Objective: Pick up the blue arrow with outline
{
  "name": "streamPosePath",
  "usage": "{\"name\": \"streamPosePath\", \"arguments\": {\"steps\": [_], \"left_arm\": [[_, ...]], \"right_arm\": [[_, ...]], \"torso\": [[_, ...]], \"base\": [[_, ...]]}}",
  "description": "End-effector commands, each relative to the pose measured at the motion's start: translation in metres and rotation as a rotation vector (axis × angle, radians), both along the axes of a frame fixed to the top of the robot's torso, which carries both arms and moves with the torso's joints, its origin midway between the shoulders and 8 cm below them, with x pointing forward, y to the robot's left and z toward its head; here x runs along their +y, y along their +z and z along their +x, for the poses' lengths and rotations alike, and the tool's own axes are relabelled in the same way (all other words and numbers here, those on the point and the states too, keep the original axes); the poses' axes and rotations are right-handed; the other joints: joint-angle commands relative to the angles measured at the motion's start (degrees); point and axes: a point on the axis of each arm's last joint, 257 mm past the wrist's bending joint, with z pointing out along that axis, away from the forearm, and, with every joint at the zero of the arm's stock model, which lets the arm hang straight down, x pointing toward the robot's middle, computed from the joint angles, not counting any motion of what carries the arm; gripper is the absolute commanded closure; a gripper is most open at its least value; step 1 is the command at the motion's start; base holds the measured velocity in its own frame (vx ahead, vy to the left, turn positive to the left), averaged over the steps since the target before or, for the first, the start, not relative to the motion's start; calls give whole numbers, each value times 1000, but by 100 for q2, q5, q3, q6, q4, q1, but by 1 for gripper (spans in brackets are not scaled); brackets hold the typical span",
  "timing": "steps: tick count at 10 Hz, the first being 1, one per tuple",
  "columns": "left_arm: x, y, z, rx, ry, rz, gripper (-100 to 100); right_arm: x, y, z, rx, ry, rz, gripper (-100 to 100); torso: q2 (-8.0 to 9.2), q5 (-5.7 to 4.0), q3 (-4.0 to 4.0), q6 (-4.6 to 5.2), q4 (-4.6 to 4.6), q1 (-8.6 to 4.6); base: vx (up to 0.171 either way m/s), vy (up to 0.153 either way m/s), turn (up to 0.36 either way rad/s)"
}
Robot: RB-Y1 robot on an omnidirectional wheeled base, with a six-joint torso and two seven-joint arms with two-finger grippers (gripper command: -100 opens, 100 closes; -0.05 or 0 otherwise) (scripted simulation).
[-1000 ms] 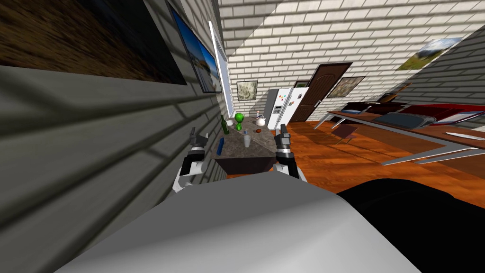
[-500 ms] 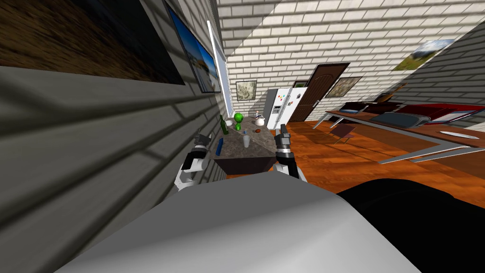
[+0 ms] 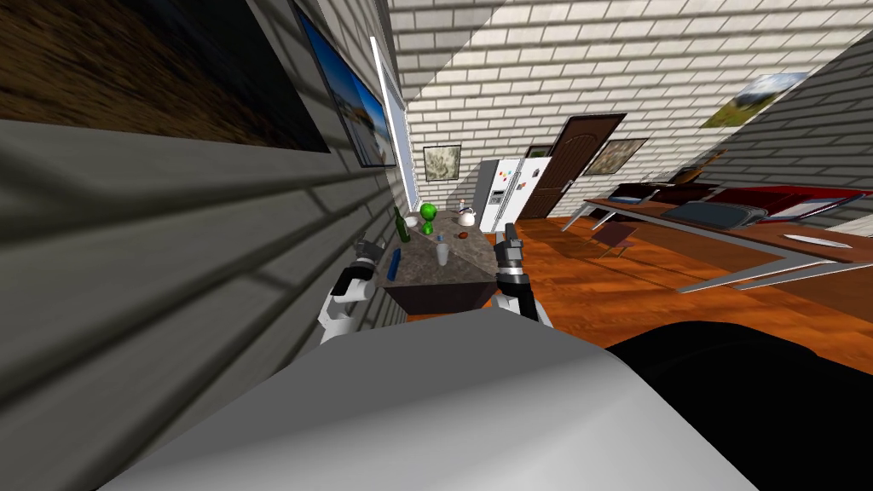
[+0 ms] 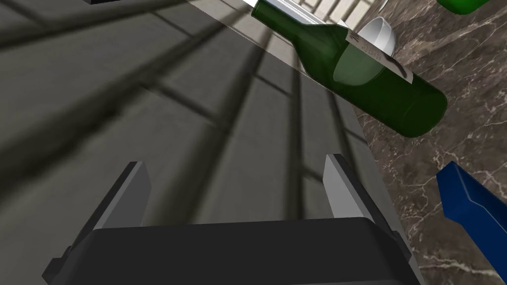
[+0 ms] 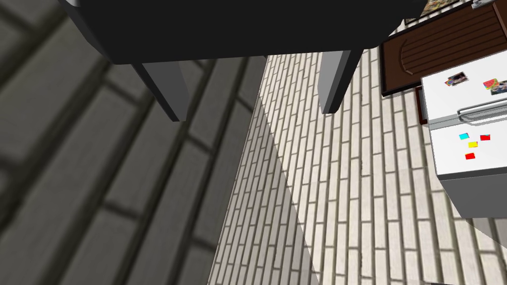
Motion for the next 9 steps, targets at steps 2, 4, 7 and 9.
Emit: {"name": "streamPosePath", "arguments": {"steps": [2, 4, 7, 9], "left_arm": [[-3, -14, 5, 59, -11, -31, -100], [-5, -30, 17, 134, -28, -84, -100], [-7, -48, 28, 217, -40, -136, -100], [-8, -60, 38, 279, -48, -189, -100]], "right_arm": [[0, 0, 0, 0, 0, 0, 0], [0, 0, 0, 0, 0, 0, 0], [0, 0, 0, 0, 0, 0, 0], [0, 0, 0, 0, 0, 0, 0]], "torso": [[1, 0, 1, -2, 0, -1], [0, 0, 0, 0, 0, 0], [0, 0, 0, -2, 0, -1], [1, 0, 1, -1, 0, 1]], "base": [[2, -4, -13], [6, -8, -28], [4, -6, -17], [5, -7, -25]]}}
